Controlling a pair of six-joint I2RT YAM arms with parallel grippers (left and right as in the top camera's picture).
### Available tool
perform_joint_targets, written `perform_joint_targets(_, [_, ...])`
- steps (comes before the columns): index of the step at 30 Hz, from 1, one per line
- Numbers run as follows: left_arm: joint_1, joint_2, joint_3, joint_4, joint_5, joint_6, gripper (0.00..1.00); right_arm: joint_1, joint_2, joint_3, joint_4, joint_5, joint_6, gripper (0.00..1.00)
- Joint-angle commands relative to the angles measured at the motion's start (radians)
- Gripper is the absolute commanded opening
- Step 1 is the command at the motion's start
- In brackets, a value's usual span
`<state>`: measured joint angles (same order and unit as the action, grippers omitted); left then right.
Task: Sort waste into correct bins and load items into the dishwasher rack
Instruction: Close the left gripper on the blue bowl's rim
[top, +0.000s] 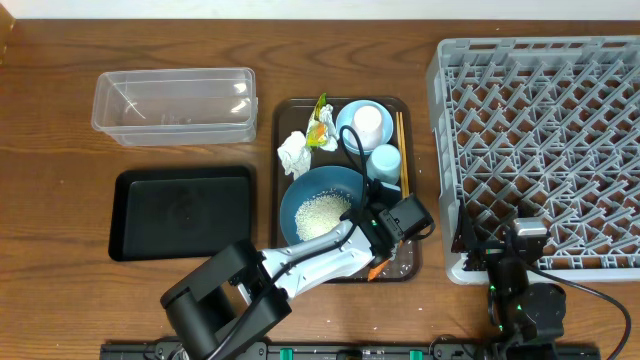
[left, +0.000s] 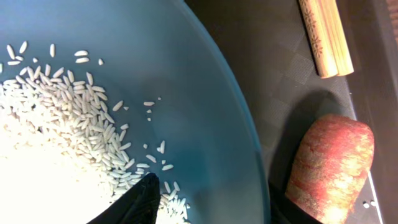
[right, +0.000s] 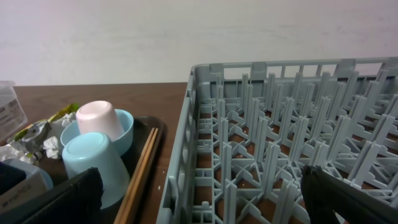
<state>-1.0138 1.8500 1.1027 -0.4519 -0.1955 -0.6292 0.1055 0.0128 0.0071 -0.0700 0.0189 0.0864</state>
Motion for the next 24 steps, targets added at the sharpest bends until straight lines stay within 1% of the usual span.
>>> perform_joint_targets(1, [0.001,-0.016,-0.006,-0.003,-0.034,0.007,0.43,0.025,0.001,-0.002,-0.004,0.000,-0.013,0.99])
perform_joint_targets(4, [0.001,-0.031,-0.006,-0.003,-0.034,0.007,0.38,0.025,0.000,-0.002,-0.004,0.000,-0.013,0.99])
perform_joint_targets(7, [0.001,-0.039,-0.006,-0.003,-0.034,0.007,0.29,0.025,0.000,-0.002,-0.004,0.000,-0.013,0.99])
perform_joint_targets(11, [0.001,-0.039,-0.006,-0.007,-0.034,0.006,0.20,0.025,0.000,-0.002,-0.004,0.000,-0.013,0.99])
perform_joint_targets(14, [0.001,-0.039,-0.006,-0.008,-0.034,0.006,0.19,0.025,0.000,-0.002,-0.004,0.000,-0.013,0.99])
perform_joint_targets(15, [0.001,-0.039,-0.006,-0.009,-0.034,0.006,0.15,0.025,0.000,-0.002,-0.004,0.000,-0.013,0.99])
perform_joint_targets(16, [0.001,-0.039,-0.006,-0.010,-0.034,0.007,0.14,0.025,0.000,-0.002,-0.004,0.000,-0.013,0.99])
perform_joint_targets(19, [0.001,-0.039,-0.006,-0.010,-0.034,0.007,0.15,0.025,0.000,-0.002,-0.004,0.000,-0.013,0.99])
perform_joint_targets(24, [0.001,-0.044,-0.005,-0.013,-0.034,0.019,0.09,0.025,0.000,-0.002,-0.004,0.000,-0.013,0.99])
